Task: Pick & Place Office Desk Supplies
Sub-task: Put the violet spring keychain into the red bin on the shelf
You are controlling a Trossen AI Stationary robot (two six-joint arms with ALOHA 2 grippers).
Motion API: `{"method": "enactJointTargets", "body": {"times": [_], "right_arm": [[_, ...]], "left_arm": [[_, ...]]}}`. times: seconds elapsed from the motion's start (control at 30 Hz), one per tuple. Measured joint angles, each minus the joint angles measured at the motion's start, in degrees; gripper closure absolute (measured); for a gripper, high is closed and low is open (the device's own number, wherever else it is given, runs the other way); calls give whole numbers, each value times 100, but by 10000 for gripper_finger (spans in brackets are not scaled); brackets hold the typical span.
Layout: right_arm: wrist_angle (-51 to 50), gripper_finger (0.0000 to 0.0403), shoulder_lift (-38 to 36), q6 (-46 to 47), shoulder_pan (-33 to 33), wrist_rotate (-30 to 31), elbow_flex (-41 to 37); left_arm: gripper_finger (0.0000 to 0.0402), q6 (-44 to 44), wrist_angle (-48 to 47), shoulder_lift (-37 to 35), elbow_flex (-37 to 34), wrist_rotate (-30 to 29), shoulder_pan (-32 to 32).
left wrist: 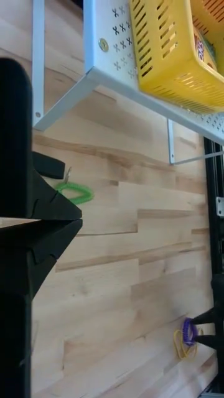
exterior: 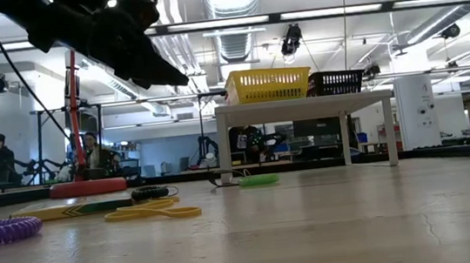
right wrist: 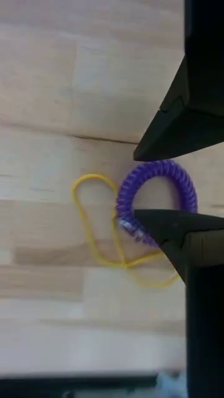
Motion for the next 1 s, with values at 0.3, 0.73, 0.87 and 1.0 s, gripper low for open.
{"method": "enactJointTargets", "body": {"times": [0.3, 0.73, 0.87, 1.0], "right_arm": [[-117, 319, 589, -403, 76, 180, 62], [-126, 388, -369, 485, -458, 1473, 42], [-94, 389, -882, 147, -1174, 2338, 174], [-63, 389, -1130, -1069, -2124, 3182, 674]], "left_arm": [[396, -39, 69, 0, 0, -43, 4], [395, -17, 194, 0, 0, -340, 41], [395, -5, 200, 0, -63, -375, 53], [395, 22, 205, 0, -212, -663, 88]]}}
